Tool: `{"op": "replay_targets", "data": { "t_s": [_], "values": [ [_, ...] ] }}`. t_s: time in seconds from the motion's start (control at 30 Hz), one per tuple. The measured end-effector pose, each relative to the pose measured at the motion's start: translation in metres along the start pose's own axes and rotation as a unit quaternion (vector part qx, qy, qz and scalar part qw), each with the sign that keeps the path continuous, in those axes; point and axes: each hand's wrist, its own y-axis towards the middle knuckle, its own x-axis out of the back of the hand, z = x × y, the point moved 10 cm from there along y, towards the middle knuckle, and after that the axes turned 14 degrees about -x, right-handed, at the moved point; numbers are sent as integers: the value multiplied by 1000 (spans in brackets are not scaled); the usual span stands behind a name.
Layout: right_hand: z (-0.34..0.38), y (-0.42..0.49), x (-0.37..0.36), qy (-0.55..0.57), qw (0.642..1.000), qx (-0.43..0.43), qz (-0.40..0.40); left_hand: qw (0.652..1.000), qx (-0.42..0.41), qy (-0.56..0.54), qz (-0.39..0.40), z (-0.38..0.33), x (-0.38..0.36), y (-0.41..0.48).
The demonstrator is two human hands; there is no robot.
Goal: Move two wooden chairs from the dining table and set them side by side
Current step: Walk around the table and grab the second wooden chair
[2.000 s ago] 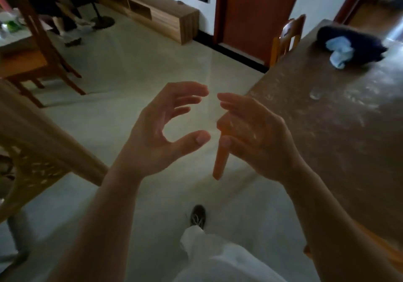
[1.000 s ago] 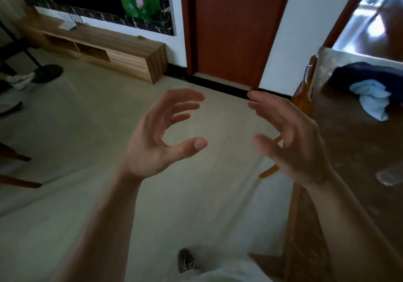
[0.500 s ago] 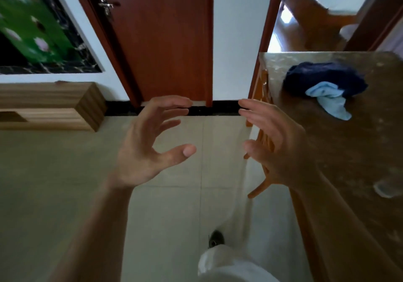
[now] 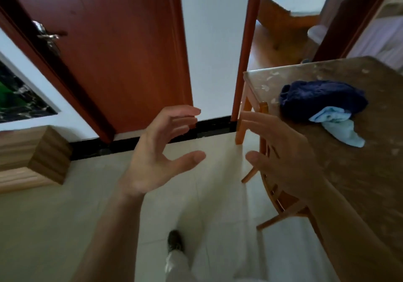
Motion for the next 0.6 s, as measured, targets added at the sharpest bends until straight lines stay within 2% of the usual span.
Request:
{"op": "replay_targets", "data": {
  "t_s": [0.1,0.27,0.43,0.5,0.6],
  "values": [
    [-13,36,1,-31,997,-40,-53,999,-14,-24,46,50,7,47],
    [-19,66,23,58,977,-125,-165,982,-19,-74,175,110,-17,129],
    [-62,45,53,108,933,-213,-269,936,-62,-150,314,151,-97,180],
    [-86,26,68,64,907,-263,-322,912,-70,-143,378,175,-143,188],
    [-126,11,76,-7,880,-336,-336,867,-79,-79,486,219,-211,186]
  ]
}}
